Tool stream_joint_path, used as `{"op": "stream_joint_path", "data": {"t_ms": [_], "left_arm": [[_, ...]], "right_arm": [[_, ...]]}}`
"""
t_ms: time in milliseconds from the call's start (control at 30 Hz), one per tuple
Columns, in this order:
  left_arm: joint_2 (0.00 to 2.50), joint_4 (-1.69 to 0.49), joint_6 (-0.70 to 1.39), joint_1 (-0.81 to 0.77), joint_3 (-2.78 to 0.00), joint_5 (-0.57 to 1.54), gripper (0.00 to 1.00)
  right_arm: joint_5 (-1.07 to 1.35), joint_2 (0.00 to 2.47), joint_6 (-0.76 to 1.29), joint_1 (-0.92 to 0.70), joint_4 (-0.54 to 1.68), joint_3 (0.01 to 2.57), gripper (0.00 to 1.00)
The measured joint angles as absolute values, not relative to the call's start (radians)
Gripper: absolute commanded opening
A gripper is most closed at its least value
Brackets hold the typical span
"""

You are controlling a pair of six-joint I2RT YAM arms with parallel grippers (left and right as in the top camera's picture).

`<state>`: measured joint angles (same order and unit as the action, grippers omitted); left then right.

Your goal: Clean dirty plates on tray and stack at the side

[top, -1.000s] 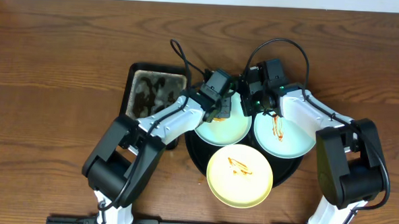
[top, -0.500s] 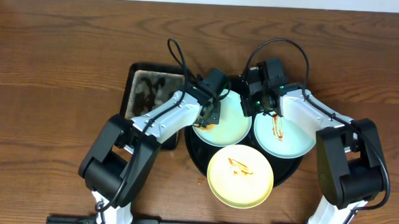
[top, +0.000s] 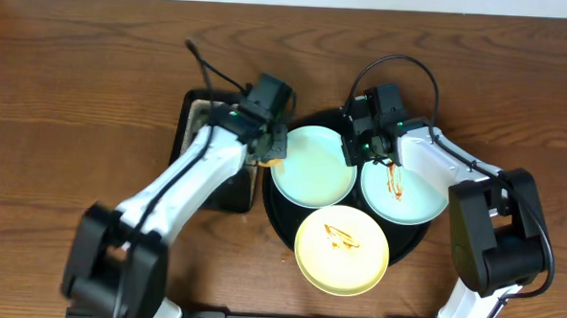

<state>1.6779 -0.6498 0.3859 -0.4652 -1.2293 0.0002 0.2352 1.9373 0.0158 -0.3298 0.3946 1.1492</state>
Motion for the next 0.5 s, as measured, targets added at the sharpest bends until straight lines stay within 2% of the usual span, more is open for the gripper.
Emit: {"op": "stream_joint_path", "data": {"t_ms": [167, 367, 433, 500], "left_arm": [[1.591, -0.693, 0.367, -0.453, -1.229, -0.023, 0.08], [1.587, -0.704, 0.365, -0.362, -1.214, -0.057, 0.08], [1.588, -0.703, 0.365, -0.331, -1.205, -0.06, 0.08], [1.588, -0.705, 0.366, -0.299, -1.197, -0.064, 0.08]], "right_arm": [[0.233, 1.937, 0.019, -0.33, 0.396, 1.149, 0.04], [0.228, 1.937, 0.023, -0.331, 0.417, 1.15, 0.08], [0.228, 1.938, 0.023, -0.331, 0.423, 1.15, 0.07], [0.232, 1.94, 0.025, -0.331, 0.427, 1.153, 0.01]]}}
